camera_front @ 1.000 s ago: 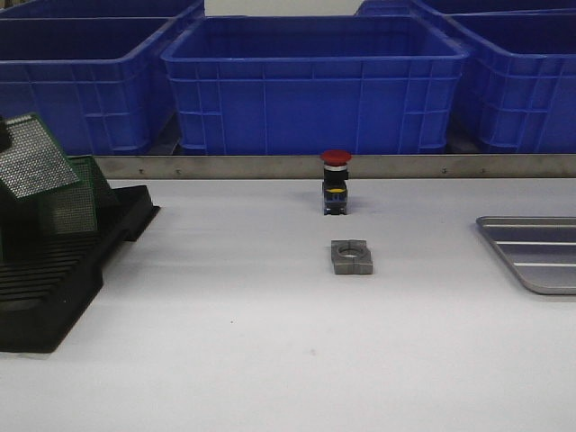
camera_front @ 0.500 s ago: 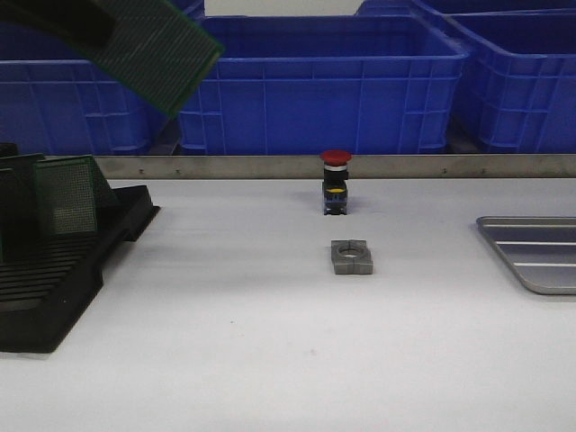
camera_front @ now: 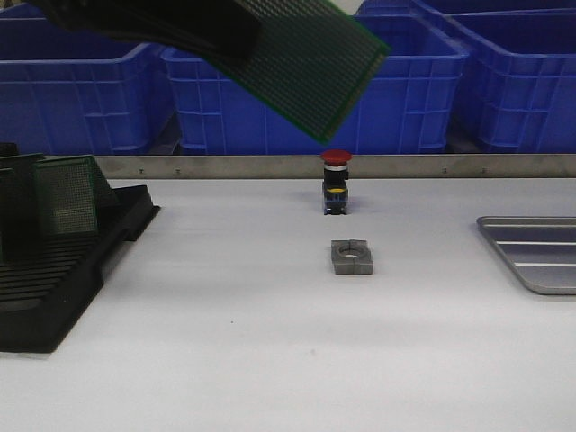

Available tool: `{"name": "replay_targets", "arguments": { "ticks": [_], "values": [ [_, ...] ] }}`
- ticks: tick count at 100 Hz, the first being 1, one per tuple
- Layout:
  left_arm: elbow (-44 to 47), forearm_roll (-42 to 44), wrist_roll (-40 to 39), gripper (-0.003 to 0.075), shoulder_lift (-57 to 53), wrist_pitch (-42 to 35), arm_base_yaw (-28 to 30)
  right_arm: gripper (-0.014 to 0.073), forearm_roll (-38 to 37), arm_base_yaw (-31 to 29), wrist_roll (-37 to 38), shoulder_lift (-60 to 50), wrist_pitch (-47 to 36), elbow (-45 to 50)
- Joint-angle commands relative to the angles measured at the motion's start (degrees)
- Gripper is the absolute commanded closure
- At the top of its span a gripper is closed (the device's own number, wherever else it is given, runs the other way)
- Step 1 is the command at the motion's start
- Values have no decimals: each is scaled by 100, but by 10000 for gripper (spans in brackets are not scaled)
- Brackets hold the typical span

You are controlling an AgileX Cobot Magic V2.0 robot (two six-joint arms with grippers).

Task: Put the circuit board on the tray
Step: 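Grasp the green board with the left gripper and lift it out, then bring the right gripper to the board's edge and grasp it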

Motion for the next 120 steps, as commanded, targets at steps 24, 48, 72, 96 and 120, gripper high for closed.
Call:
{"name": "replay_targets", "arguments": {
  "ticks": [24, 48, 72, 96, 120],
  "values": [
    [-164, -467, -48, 741, 358, 441, -255, 653, 7, 8, 150, 87, 1363, -1330],
    [-164, -459, -48, 741, 373, 441, -255, 653, 12, 8, 150, 1267, 3073, -2433],
    [-164, -459, -48, 741, 373, 441, -255, 472, 60, 8, 150, 2559, 3474, -3139],
    [-164, -459, -48, 741, 373, 441, -255, 82, 862, 8, -62, 3568, 3602, -3556],
    [-164, -459, -48, 741, 373, 441, -255, 88, 2888, 564, -1430, 4153, 3775, -3840]
  ]
}}
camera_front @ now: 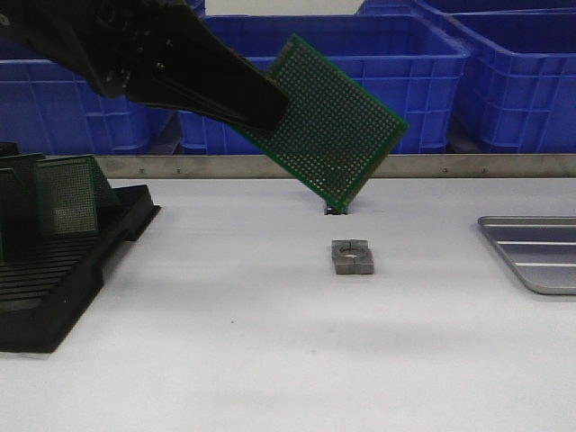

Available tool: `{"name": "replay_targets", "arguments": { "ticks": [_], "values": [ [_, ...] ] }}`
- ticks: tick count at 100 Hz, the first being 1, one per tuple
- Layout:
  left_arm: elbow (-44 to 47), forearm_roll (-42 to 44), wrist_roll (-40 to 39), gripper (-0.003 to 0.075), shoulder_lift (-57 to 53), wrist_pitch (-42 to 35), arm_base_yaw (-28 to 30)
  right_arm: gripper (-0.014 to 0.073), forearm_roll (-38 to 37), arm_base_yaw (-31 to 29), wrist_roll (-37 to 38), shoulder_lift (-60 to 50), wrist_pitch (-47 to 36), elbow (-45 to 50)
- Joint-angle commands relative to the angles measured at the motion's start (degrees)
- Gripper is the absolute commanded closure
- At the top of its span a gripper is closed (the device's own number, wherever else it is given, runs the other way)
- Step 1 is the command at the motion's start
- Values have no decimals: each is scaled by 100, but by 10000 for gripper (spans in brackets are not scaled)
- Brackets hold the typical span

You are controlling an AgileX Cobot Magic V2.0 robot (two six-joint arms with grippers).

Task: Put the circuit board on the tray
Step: 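Bring the right gripper to the board's edge and grasp it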

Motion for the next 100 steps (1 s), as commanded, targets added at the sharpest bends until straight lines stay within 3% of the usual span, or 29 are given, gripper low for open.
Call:
{"name": "replay_targets", "arguments": {
  "ticks": [1, 22, 35, 48, 62, 76, 100],
  "values": [
    [-154, -450, -48, 741, -195, 486, -51, 88, 942, 262, -782, 213, -200, -289],
    [-154, -450, -48, 741, -195, 486, -51, 88, 3024, 628, -2889, 896, 321, -356],
    [-154, -450, -48, 741, -195, 486, -51, 88, 4292, 692, -4708, 1234, 574, -356],
    [-154, -450, -48, 741, -195, 486, -51, 88, 5103, 692, -6461, 1575, 1003, -356],
    [-154, -450, -48, 741, -195, 486, -51, 88, 5821, 706, -7841, 1945, 1196, -356],
    [-154, -450, -48, 741, -195, 486, -51, 88, 6143, 706, -8704, 2339, 1216, -356],
    [-154, -450, -48, 741, -195, 486, -51, 88, 6261, 852, -8896, 2985, 1242, -356]
  ]
}}
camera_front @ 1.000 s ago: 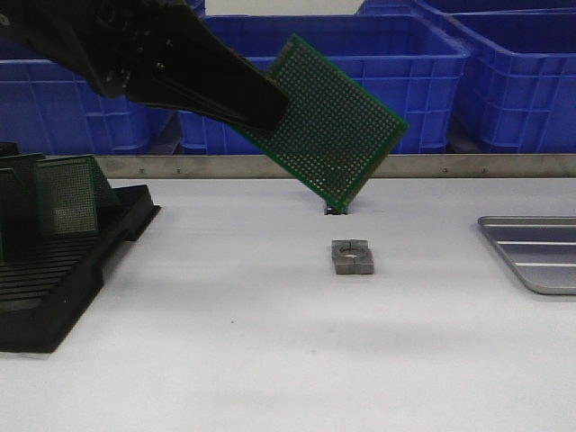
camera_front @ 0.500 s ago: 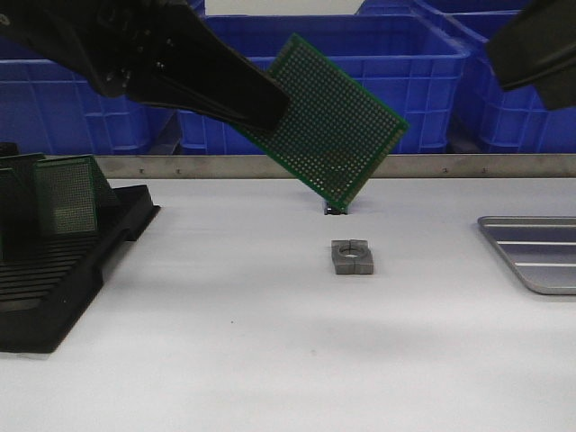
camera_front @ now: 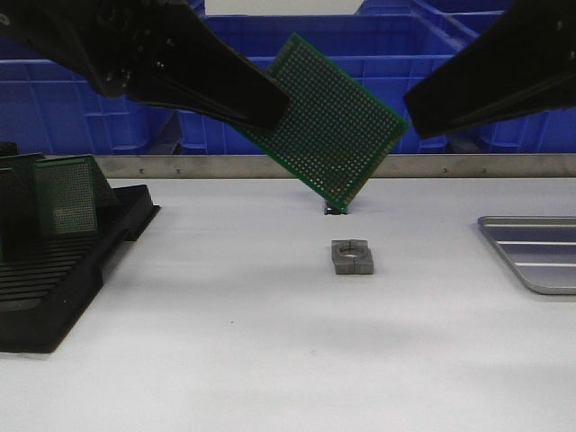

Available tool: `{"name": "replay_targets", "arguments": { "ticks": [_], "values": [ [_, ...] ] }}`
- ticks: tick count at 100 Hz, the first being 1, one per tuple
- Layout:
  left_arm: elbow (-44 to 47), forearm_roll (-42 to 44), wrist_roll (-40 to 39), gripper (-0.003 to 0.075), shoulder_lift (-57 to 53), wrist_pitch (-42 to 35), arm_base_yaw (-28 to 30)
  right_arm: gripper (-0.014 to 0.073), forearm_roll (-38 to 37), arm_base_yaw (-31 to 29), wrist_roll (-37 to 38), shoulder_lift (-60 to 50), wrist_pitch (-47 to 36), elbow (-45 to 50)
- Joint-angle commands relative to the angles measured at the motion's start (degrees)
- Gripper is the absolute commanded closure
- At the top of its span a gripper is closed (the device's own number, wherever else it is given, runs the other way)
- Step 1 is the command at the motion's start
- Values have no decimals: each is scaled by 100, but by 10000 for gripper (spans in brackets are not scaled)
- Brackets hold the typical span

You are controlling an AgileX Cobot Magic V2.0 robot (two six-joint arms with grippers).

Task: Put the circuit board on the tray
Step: 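Bring the right gripper to the board's edge and grasp it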

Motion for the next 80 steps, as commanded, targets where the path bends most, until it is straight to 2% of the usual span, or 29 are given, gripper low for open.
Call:
{"name": "replay_targets", "arguments": {
  "ticks": [1, 19, 35, 40, 47, 59, 66, 73, 80],
  "values": [
    [-154, -446, -48, 741, -195, 486, -51, 88, 411, 126, -178, 131, 142, -188],
    [-154, -446, -48, 741, -195, 486, -51, 88, 818, 485, -434, 436, 115, -188],
    [-154, -446, -48, 741, -195, 486, -51, 90, 1296, 516, -609, 659, 39, -188],
    [-154, -446, -48, 741, -195, 486, -51, 115, 1402, 516, -609, 692, 38, -188],
    [-154, -446, -48, 741, -195, 486, -51, 202, 1467, 516, -609, 699, 26, -188],
    [-154, -446, -48, 739, -195, 525, -51, 412, 1481, 516, -609, 699, 26, -188],
    [-154, -446, -48, 727, -195, 525, -51, 505, 1481, 516, -609, 699, 26, -188],
    [-154, -446, -48, 659, -195, 525, -51, 570, 1481, 516, -609, 699, 26, -188],
    [-154, -446, -48, 540, -195, 525, -51, 608, 1481, 516, -609, 699, 33, -188]
  ]
}}
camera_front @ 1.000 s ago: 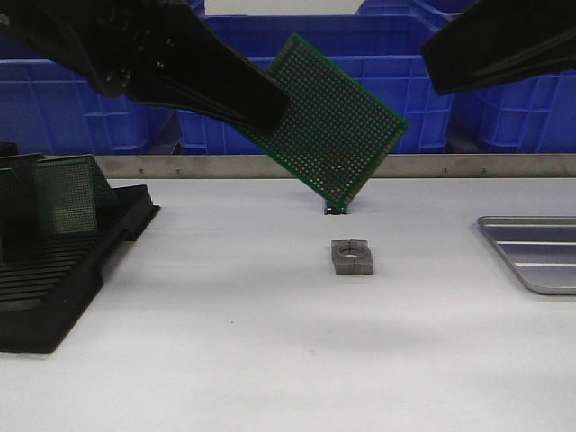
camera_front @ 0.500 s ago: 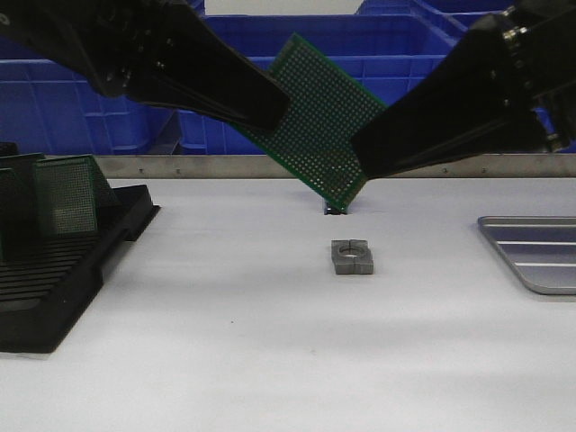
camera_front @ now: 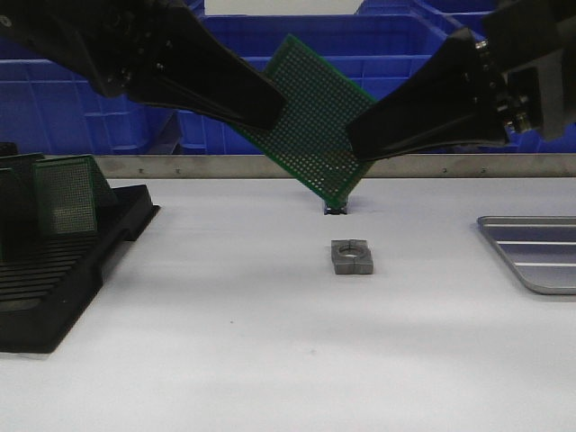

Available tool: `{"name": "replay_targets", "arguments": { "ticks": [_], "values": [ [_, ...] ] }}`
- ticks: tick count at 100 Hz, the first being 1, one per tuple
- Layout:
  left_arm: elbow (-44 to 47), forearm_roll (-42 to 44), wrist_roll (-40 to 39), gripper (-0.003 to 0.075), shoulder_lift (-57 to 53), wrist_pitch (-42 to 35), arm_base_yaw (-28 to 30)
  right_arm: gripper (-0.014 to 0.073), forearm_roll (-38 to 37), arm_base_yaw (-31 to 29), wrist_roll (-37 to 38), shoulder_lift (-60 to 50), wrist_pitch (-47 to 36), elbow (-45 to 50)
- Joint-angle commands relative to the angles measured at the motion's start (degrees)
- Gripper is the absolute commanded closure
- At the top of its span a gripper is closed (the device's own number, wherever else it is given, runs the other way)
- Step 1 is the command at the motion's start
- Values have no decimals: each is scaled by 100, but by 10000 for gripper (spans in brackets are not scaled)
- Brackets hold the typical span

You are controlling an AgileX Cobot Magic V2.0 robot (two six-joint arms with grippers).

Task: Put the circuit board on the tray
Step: 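Bring the right gripper to the board's edge and grasp it, then release the left gripper and carry the board toward the tray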

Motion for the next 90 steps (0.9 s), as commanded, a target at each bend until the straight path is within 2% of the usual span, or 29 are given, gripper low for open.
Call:
{"name": "replay_targets", "arguments": {
  "ticks": [1, 12, 19, 31, 40, 54, 67, 81, 90],
  "values": [
    [-152, -437, -48, 511, -195, 725, -51, 610, 368, -12, -72, -118, 67, -188],
    [-152, -437, -48, 309, -195, 625, -51, 615, 368, -12, -72, -118, 67, -188],
    [-152, -437, -48, 250, -195, 623, -37, 615, 363, -12, -72, -118, 55, -188],
    [-184, -363, -48, 243, -218, 612, 131, 615, 272, -26, -62, -124, -295, -182],
    [-295, -363, -110, 245, -219, 647, 405, 615, 173, -26, 132, -124, -856, -182],
    [-395, -363, -389, 247, -219, 690, 742, 615, 178, -26, 532, -124, -2025, -182],
    [-395, -334, -389, 247, -219, 705, 817, 615, 300, -26, 952, -124, -3313, -182],
    [-395, -323, -389, 247, -219, 730, 817, 615, 850, -26, 985, -118, -4743, -182],
    [-395, -323, -389, 247, -219, 730, 817, 615, 1024, -26, 985, -76, -5306, -182]
  ]
}}
